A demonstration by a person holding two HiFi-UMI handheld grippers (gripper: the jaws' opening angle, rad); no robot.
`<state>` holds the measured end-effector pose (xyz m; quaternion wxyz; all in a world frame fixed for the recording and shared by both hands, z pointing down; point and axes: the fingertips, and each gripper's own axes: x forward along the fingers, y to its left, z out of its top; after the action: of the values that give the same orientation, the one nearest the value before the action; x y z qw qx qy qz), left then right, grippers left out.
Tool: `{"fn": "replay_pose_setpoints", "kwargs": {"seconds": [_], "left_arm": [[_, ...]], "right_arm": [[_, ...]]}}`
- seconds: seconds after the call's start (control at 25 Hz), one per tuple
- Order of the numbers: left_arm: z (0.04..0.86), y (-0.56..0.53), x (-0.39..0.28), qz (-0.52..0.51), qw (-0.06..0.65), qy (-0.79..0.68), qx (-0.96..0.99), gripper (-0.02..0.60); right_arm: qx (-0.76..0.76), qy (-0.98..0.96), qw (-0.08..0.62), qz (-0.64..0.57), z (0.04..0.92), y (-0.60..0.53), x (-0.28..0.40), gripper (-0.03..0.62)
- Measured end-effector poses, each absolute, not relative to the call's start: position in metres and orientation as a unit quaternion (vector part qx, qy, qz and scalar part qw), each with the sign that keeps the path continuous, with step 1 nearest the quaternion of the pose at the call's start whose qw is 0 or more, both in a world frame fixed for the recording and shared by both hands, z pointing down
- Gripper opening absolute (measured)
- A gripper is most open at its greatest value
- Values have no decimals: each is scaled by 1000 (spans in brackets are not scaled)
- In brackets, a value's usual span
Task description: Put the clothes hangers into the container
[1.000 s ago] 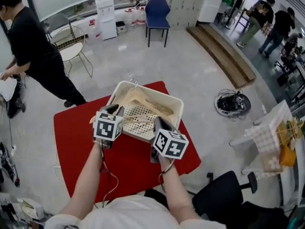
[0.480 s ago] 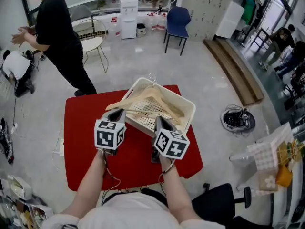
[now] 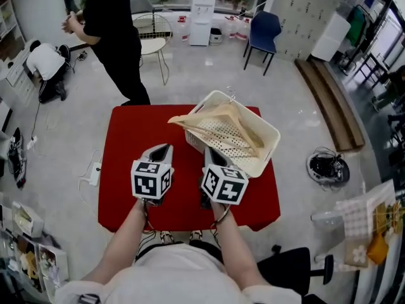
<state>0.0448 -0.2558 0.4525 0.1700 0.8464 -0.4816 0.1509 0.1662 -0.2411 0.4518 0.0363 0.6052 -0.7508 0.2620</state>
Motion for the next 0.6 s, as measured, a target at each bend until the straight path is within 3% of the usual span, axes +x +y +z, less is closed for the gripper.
{"fn": "replay_pose_setpoints", "kwargs": {"seconds": [0.6], "left_arm": [[452,-253,38,144,183,-484,844,11]], "right_arm": [[604,-754,52,252,451,-236,157,15]]}}
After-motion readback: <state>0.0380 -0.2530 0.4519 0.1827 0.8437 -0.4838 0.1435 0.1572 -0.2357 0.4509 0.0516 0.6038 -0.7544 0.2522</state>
